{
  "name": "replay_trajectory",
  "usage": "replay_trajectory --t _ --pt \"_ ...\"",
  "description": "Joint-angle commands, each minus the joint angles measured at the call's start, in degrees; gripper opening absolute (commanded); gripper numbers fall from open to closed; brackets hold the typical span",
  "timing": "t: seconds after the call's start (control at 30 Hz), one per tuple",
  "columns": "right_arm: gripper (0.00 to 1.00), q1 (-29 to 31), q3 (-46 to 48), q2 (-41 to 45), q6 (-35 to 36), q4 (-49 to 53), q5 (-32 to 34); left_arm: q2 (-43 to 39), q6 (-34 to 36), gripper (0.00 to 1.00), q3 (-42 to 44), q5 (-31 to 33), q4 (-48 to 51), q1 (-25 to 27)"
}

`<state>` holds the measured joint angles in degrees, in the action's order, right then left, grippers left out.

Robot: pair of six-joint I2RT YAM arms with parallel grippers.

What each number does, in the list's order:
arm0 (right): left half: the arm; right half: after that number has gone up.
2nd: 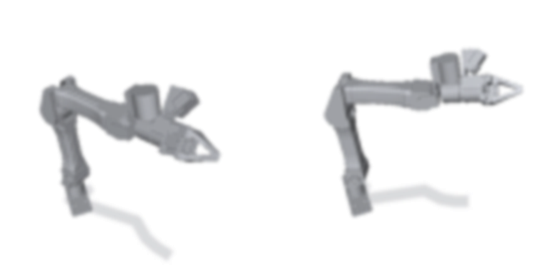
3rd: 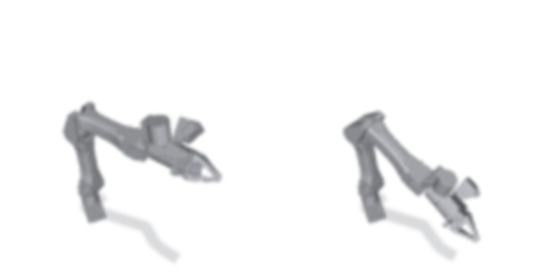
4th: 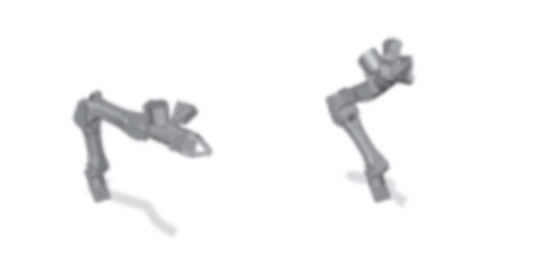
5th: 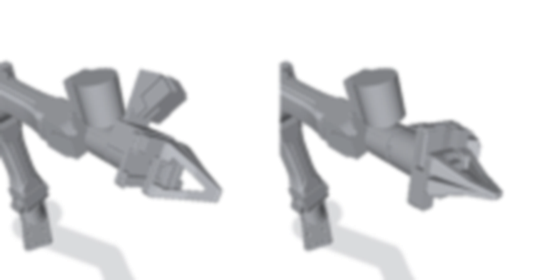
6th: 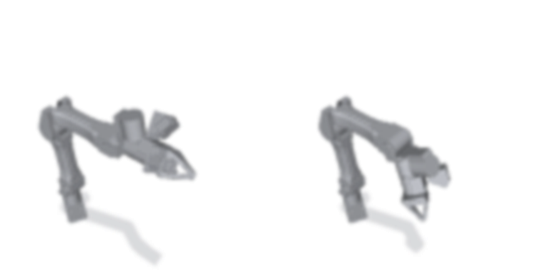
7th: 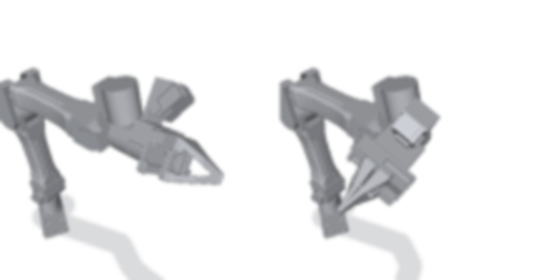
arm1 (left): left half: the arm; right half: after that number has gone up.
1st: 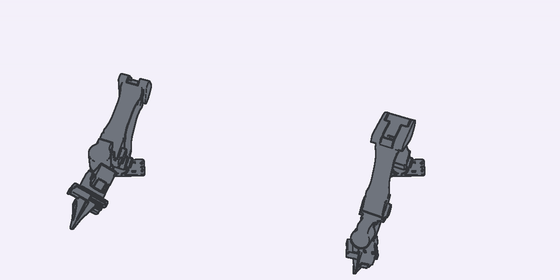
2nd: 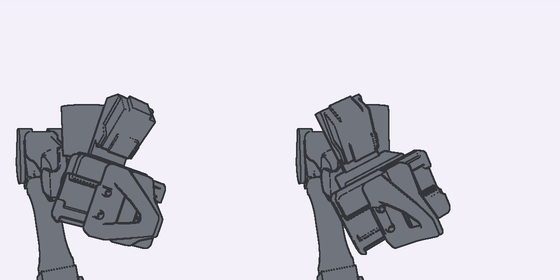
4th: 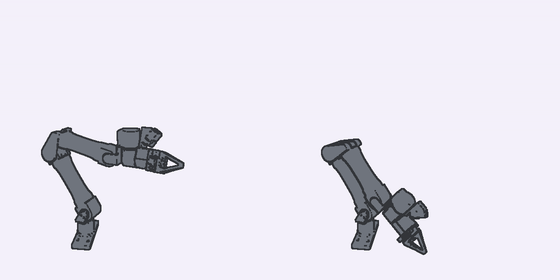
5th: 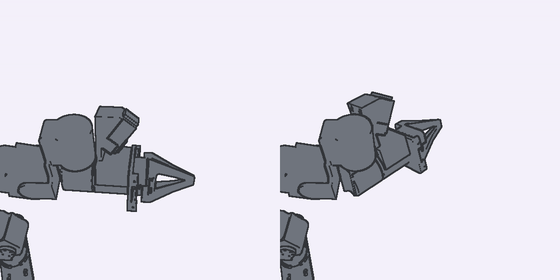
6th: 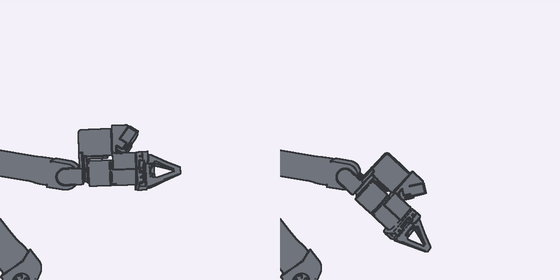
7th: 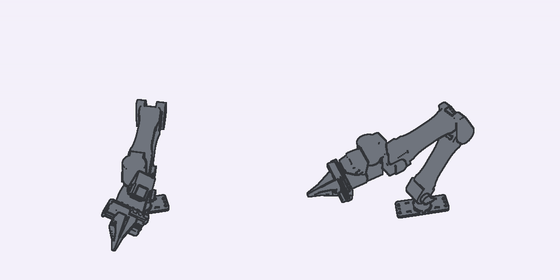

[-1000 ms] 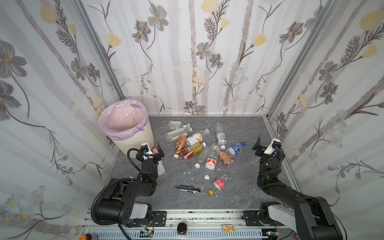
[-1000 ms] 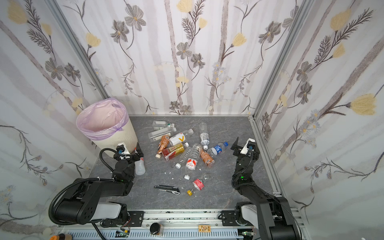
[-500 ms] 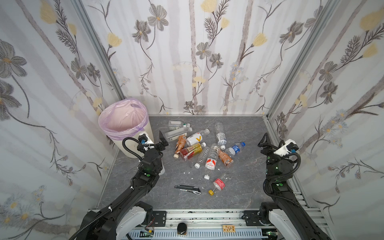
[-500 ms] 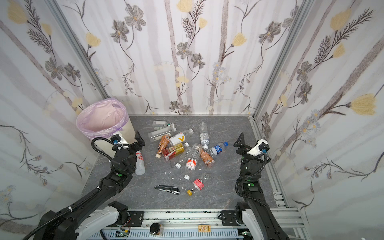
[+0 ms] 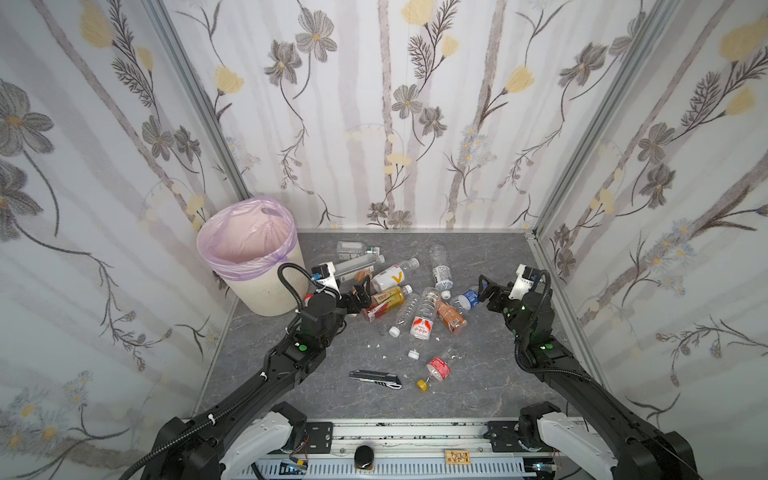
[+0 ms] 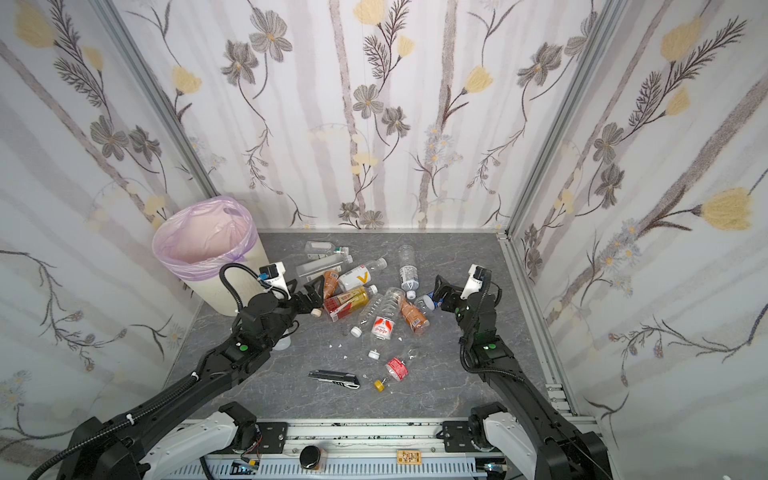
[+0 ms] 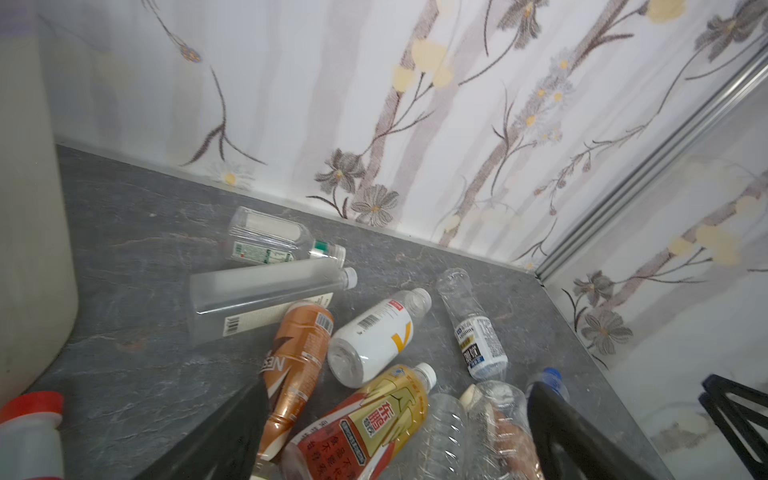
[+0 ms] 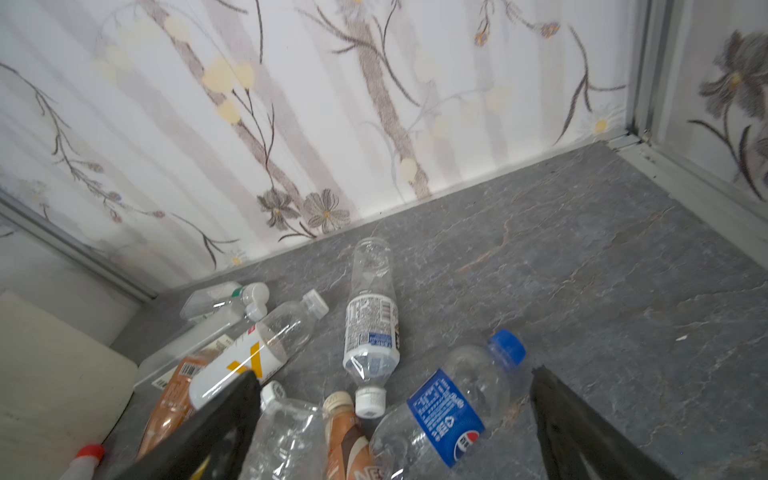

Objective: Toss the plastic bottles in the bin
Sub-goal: 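Move both grippers forward toward the pile of bottles, then grasp the clear red-and-white labelled bottle with the right gripper while left gripper hovers nearby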

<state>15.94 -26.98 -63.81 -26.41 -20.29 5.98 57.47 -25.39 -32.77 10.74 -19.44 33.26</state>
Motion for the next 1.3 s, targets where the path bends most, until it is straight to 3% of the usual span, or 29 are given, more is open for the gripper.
replay_trajectory --t 0.0,0.23,0.53,0.63,0.77,1.07,1.27 --pt "1.0 3.9 -0.9 -1.6 -3.2 4.4 0.6 1.8 2.6 1.0 -2.4 -2.2 2.1 2.9" --pt "0.99 17.1 -5.0 -6.7 -9.4 9.6 7.5 1.6 2.3 1.0 -2.3 -5.4 2.2 3.7" --pt "0.94 27.4 -9.9 -13.8 -15.8 13.6 12.3 -0.7 -8.7 1.0 0.1 -9.3 1.2 3.6" --pt "0.91 28.5 -10.9 -16.7 -17.1 13.5 11.6 0.6 -12.2 1.0 0.7 -12.6 0.4 3.6" --pt "0.89 29.3 -14.6 -22.1 -17.4 15.9 14.1 1.0 -13.7 1.0 1.6 -11.8 0.4 3.5" --pt "0.88 29.0 -24.4 -31.8 -15.7 22.2 18.4 -2.0 -11.9 1.0 2.9 -10.5 1.0 3.5" --pt "0.87 28.0 -27.9 -36.5 -15.6 24.5 17.8 -1.3 -12.0 1.0 3.0 -11.4 1.6 3.5"
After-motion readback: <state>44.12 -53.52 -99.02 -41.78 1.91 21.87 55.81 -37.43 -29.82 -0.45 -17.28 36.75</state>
